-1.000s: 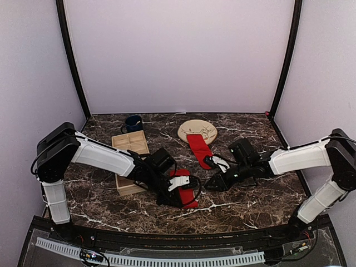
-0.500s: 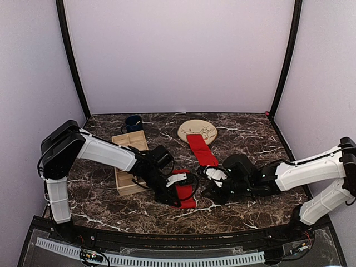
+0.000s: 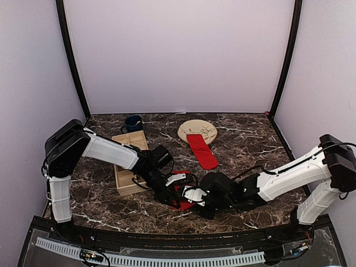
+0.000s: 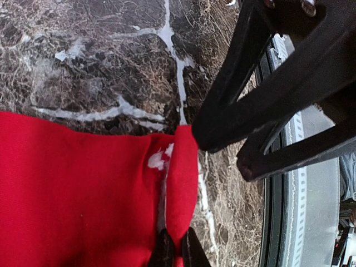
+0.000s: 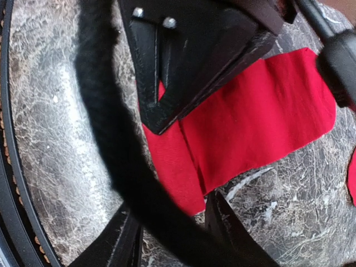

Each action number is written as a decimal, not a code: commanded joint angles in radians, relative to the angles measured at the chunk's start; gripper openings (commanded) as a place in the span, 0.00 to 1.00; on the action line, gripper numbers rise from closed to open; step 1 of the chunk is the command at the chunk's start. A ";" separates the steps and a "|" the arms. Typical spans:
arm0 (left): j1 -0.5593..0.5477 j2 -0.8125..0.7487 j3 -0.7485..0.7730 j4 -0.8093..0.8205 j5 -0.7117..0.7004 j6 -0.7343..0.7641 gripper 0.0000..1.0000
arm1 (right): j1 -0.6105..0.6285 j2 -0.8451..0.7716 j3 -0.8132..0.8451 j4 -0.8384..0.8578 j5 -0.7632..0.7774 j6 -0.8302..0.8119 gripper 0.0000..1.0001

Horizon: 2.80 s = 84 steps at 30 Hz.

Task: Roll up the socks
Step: Roll the sock at the center of the board.

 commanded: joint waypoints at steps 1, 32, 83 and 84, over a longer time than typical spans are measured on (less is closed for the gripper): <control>0.007 0.017 0.023 -0.066 0.025 0.009 0.06 | 0.016 0.046 0.046 -0.013 0.047 -0.059 0.36; 0.017 0.037 0.044 -0.106 0.043 0.019 0.11 | 0.010 0.191 0.121 -0.097 0.039 -0.127 0.10; -0.026 -0.504 -0.584 0.757 -0.457 -0.264 0.48 | -0.217 0.234 0.279 -0.334 -0.545 0.020 0.04; -0.033 -0.512 -0.602 0.770 -0.473 -0.263 0.48 | -0.226 0.238 0.282 -0.337 -0.565 0.021 0.04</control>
